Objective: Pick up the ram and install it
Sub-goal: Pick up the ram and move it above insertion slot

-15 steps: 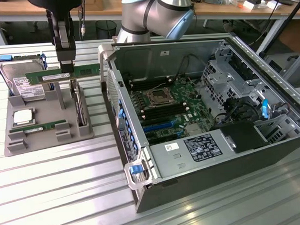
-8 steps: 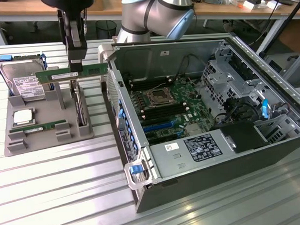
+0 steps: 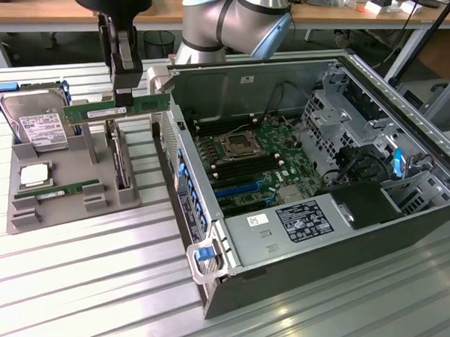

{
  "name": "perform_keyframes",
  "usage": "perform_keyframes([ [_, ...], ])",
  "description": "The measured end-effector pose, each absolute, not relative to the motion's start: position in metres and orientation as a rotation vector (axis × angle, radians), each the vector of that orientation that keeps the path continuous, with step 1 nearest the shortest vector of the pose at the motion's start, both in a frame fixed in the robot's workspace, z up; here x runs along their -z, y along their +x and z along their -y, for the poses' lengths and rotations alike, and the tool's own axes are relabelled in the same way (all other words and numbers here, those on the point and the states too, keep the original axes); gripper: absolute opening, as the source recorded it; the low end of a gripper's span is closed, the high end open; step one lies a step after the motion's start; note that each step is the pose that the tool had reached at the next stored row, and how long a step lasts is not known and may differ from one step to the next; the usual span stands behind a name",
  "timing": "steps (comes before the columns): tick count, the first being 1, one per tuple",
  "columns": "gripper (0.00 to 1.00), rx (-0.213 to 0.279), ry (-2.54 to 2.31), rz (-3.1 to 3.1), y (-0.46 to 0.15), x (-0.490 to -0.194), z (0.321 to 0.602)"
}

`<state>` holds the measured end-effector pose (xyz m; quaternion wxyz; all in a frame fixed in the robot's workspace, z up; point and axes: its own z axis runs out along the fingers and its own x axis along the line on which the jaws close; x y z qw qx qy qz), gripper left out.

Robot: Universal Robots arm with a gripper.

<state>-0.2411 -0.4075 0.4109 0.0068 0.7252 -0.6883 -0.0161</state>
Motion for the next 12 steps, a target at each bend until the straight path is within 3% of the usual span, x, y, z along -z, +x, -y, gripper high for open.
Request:
perform_keyframes([
  [12,0.12,0.050,2.269,2.153,-0.220,-0.411,0.407],
])
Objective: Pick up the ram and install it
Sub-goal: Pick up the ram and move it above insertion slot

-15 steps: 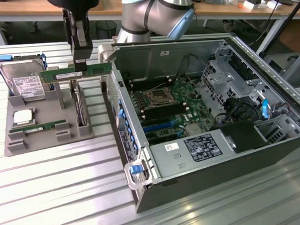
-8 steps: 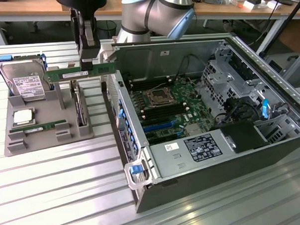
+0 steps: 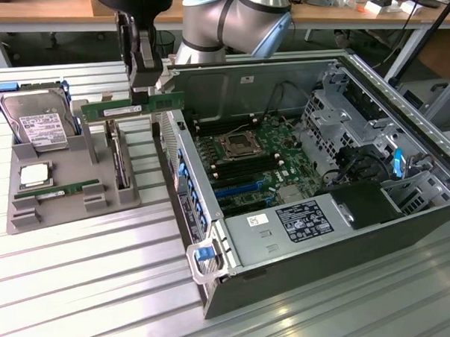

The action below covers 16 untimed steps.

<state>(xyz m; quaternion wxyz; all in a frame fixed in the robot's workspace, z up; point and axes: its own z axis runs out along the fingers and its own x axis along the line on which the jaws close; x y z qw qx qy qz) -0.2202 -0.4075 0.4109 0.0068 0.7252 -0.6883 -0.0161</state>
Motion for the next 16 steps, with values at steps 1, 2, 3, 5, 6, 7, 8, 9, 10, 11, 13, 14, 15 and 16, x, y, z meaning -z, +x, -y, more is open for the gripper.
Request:
perform_keyframes([
  [1,0.12,0.050,2.269,2.153,-0.219,-0.411,0.407],
  [2,0.12,0.050,2.269,2.153,-0.216,-0.411,0.407],
  [3,0.12,0.050,2.269,2.153,-0.215,-0.411,0.407],
  [5,0.12,0.050,2.269,2.153,-0.211,-0.411,0.407],
  [6,0.12,0.050,2.269,2.153,-0.209,-0.411,0.407],
  [7,0.12,0.050,2.269,2.153,-0.206,-0.411,0.407],
  [8,0.12,0.050,2.269,2.153,-0.203,-0.411,0.407],
  [9,0.12,0.050,2.269,2.153,-0.202,-0.411,0.407],
  [10,0.12,0.050,2.269,2.153,-0.199,-0.411,0.407],
  [11,0.12,0.050,2.269,2.153,-0.198,-0.411,0.407],
  [13,0.12,0.050,2.269,2.153,-0.195,-0.411,0.407],
  [14,0.12,0.050,2.269,2.153,-0.194,-0.411,0.407],
  [15,0.12,0.050,2.269,2.153,-0.192,-0.411,0.407],
  [16,0.12,0.050,2.269,2.153,-0.190,-0.411,0.407],
])
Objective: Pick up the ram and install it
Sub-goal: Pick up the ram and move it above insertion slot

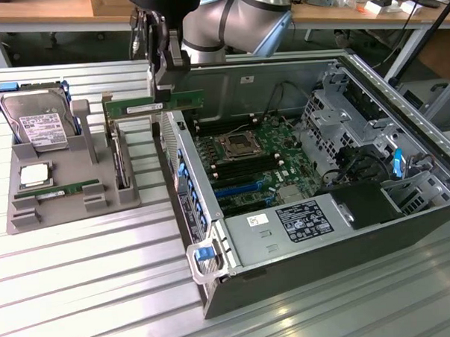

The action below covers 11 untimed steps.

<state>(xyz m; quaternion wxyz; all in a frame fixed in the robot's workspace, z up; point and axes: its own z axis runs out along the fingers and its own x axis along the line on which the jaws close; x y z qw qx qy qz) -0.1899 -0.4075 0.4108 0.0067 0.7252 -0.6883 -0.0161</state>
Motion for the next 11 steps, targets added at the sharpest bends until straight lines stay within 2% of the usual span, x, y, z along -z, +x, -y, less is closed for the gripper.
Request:
perform_keyframes([
  [11,0.12,0.050,2.269,2.153,-0.169,-0.411,0.407],
])
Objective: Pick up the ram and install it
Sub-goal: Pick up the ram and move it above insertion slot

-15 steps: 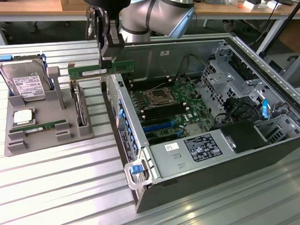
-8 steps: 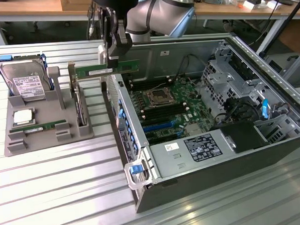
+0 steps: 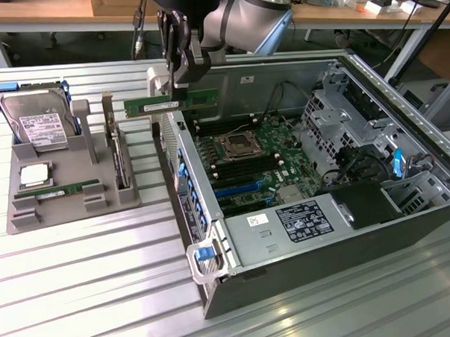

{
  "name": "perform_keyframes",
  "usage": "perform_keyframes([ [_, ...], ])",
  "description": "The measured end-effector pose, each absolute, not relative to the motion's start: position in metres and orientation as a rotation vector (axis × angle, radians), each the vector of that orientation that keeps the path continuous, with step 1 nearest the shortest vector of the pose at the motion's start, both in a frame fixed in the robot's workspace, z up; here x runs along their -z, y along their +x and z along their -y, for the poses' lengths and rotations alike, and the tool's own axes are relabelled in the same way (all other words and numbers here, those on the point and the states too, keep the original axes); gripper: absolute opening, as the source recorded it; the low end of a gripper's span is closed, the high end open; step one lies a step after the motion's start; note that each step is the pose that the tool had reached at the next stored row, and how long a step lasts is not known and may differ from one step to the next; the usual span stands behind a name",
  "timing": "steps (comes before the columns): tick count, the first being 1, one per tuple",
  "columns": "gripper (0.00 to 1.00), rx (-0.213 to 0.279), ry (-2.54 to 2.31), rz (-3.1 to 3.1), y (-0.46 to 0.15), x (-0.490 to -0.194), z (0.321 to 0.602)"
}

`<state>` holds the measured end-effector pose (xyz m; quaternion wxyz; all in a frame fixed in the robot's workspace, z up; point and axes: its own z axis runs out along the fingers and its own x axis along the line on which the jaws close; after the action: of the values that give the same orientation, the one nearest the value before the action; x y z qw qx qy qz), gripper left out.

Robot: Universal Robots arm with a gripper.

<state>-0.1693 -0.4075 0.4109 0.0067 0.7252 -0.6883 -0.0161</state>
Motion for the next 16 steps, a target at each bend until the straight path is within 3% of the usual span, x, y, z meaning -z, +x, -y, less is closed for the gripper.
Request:
perform_keyframes([
  [16,0.12,0.050,2.269,2.153,-0.138,-0.411,0.407],
])
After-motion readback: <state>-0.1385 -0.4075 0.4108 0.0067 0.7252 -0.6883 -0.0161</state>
